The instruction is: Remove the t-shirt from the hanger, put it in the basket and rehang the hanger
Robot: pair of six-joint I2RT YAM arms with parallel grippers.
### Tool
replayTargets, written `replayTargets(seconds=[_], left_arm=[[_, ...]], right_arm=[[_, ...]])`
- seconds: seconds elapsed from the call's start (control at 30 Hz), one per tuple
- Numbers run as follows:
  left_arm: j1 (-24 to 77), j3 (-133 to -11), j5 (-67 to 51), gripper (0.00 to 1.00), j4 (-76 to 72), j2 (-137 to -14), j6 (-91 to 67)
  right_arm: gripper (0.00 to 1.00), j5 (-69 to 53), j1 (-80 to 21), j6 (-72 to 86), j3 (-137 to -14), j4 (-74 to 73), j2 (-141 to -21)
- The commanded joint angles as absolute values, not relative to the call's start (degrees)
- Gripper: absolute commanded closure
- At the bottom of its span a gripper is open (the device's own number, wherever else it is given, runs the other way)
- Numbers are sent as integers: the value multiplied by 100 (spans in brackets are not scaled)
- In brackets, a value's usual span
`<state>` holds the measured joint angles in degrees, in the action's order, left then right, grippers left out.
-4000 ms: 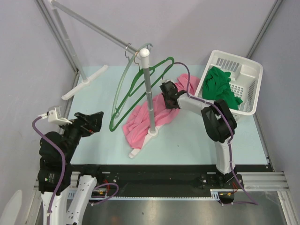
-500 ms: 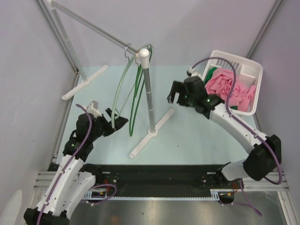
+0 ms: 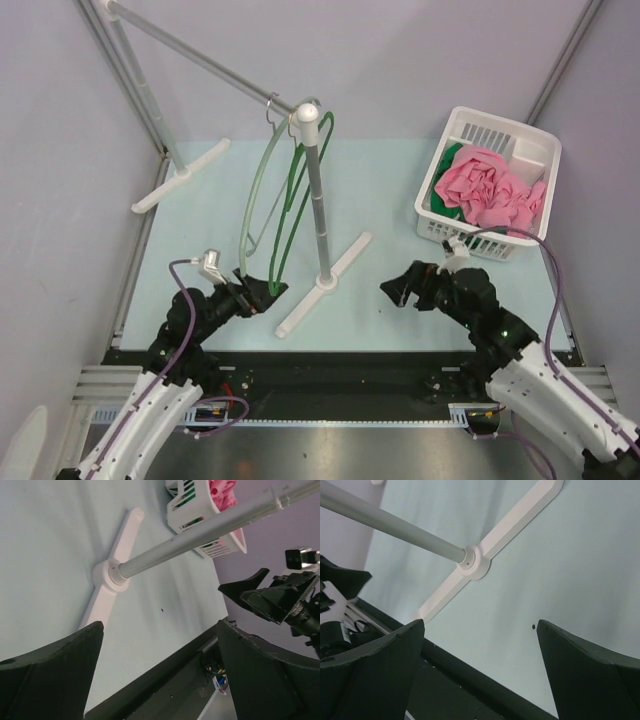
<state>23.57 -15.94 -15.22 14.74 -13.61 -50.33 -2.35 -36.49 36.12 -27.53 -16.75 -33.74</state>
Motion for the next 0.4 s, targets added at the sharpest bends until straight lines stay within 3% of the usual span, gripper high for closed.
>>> replayTargets(seconds=[0.0,0.2,0.37], left_arm=[[2785,-1029,-1696,0,572,-976,-5686],[3128,-335,-1696,0,27,-528,-5950],[3146,490,-1889,0,-702,324,-6397]], right_arm=[[0,148,-3577,4515,-1954,-1292,-2105],[0,431,-3542,5562,-1126,-1564,-714],[0,-426,-3516,6397,-467,-1092,-448]])
